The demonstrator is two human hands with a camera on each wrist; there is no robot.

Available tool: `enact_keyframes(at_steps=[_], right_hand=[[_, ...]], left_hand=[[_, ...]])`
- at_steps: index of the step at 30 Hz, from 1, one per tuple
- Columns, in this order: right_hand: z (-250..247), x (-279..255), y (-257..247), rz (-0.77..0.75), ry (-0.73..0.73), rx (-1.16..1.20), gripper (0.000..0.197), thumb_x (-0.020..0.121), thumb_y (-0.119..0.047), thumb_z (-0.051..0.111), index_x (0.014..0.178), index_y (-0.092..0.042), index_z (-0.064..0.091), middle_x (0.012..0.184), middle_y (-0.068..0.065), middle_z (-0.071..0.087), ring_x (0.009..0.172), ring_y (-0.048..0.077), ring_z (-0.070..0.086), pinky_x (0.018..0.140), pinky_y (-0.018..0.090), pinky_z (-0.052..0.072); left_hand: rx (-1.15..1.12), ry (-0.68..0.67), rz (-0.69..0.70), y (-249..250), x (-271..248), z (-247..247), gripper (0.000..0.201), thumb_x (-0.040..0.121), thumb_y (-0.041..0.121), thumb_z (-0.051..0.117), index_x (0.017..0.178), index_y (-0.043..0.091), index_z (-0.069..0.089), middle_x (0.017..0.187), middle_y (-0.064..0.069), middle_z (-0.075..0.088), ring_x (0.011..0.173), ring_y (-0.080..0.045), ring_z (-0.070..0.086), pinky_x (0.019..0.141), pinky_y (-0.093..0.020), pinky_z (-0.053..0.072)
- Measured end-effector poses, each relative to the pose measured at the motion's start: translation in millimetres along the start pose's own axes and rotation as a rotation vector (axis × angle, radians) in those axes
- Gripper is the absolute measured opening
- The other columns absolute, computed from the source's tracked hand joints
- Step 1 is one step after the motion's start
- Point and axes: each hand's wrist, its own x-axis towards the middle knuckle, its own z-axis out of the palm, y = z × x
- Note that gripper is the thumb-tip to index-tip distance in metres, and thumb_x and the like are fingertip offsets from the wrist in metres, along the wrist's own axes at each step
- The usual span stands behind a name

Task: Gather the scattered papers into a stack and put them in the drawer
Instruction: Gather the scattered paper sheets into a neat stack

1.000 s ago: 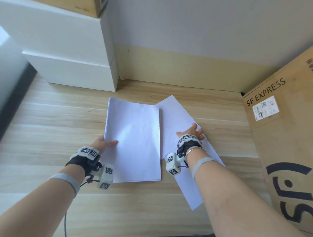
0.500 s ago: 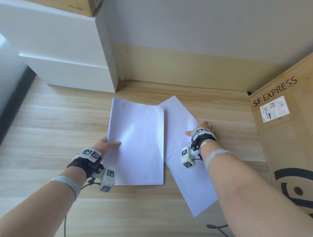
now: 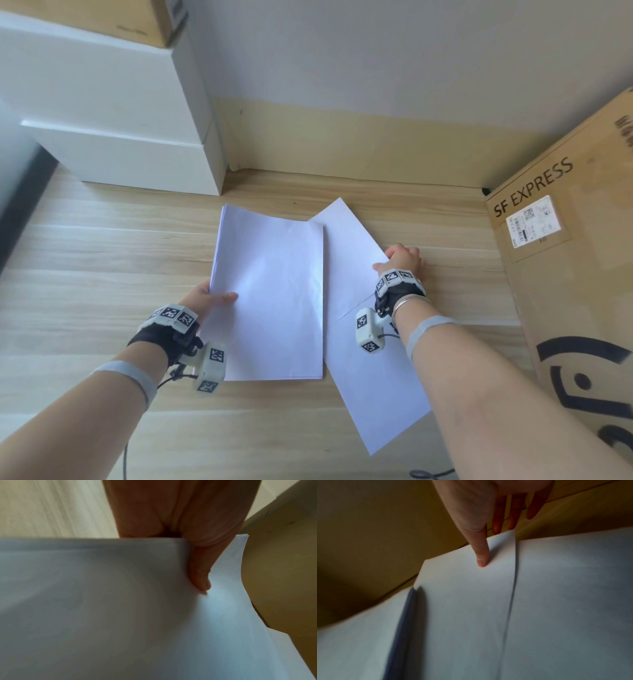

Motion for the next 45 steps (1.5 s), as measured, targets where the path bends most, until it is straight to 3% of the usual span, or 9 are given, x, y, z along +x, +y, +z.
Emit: enact_keyframes(at_steps=[3,12,17,21,24,28,33,39,45], right_hand=[[-4,0,3,-0.027,-0.027,0.035,0.02,0.075,-0.024,0.067,0.095,-0.022,0.069,0.11,0.006,0.067,0.106,0.03,0.059,0.089,0.033,0.05],[-1,-10,11,-0.102,0.017,0.057,0.02,0.088,-0.022,0.053,0.098,-0.024,0.07,0.109,0.006,0.067,0.111,0.032,0.051,0.09,0.037,0.046],[-1,-25,10,-0.084,-0.005,0.44,0.029,0.085,-0.033,0.061,0.068,-0.011,0.052,0.069,0.009,0.054,0.073,0.027,0.05,0.066,0.029,0.04],[9,-31,18,0.029,-0.146,0.695,0.027,0.079,-0.033,0.071,0.073,-0.009,0.058,0.076,0.01,0.061,0.074,0.023,0.058,0.071,0.03,0.047],[33,-34,26,0.073,-0.412,0.752,0.019,0.075,-0.026,0.075,0.086,-0.013,0.065,0.106,0.014,0.068,0.1,0.03,0.065,0.092,0.04,0.052],[53,-47,20,0.075,-0.477,0.56,0.048,0.064,-0.035,0.077,0.097,-0.003,0.064,0.105,0.012,0.069,0.101,0.033,0.066,0.093,0.044,0.052],[22,-55,9,0.095,-0.35,0.408,0.036,0.088,-0.013,0.053,0.12,0.005,0.055,0.122,0.02,0.062,0.113,0.035,0.059,0.094,0.041,0.048],[-29,-43,23,0.083,-0.33,0.101,0.041,0.09,-0.022,0.047,0.123,0.002,0.051,0.118,0.02,0.061,0.088,0.029,0.054,0.083,0.03,0.041],[-35,-41,46,-0.054,-0.367,-0.358,0.039,0.089,-0.018,0.054,0.123,-0.001,0.057,0.127,0.017,0.06,0.115,0.032,0.058,0.088,0.033,0.044]], left_hand=[[-0.017,-0.005,0.006,-2,-1,5,0.025,0.087,0.0,0.058,0.111,0.004,0.054,0.084,-0.013,0.062,0.073,-0.027,0.058,0.068,-0.039,0.05],[0.024,0.006,0.008,-5,-5,8,0.029,0.086,0.004,0.061,0.114,0.003,0.055,0.092,-0.017,0.062,0.087,-0.034,0.059,0.093,-0.055,0.046],[0.03,0.023,0.019,-9,-7,8,0.036,0.086,0.003,0.061,0.12,-0.004,0.054,0.098,-0.02,0.061,0.091,-0.036,0.057,0.093,-0.056,0.045],[0.007,0.012,0.03,-13,-7,8,0.037,0.086,0.001,0.06,0.121,-0.005,0.053,0.084,-0.015,0.061,0.075,-0.029,0.058,0.076,-0.044,0.05],[0.004,0.02,0.029,-17,-8,9,0.039,0.086,0.002,0.06,0.123,-0.004,0.052,0.084,-0.014,0.061,0.073,-0.028,0.058,0.076,-0.044,0.05],[0.003,0.016,0.026,-22,-10,11,0.038,0.086,0.001,0.06,0.123,-0.002,0.052,0.085,-0.013,0.061,0.075,-0.028,0.058,0.083,-0.047,0.047],[0.006,0.001,0.035,-25,-17,10,0.037,0.086,0.002,0.06,0.122,0.001,0.052,0.088,-0.013,0.062,0.089,-0.033,0.057,0.087,-0.05,0.046],[0.016,-0.015,0.05,-22,-22,10,0.035,0.086,0.004,0.061,0.12,0.002,0.054,0.106,-0.021,0.06,0.096,-0.036,0.057,0.094,-0.054,0.046],[0.003,-0.064,0.055,-25,-23,18,0.029,0.086,0.001,0.059,0.114,0.005,0.055,0.087,-0.013,0.063,0.081,-0.031,0.059,0.086,-0.05,0.048]])
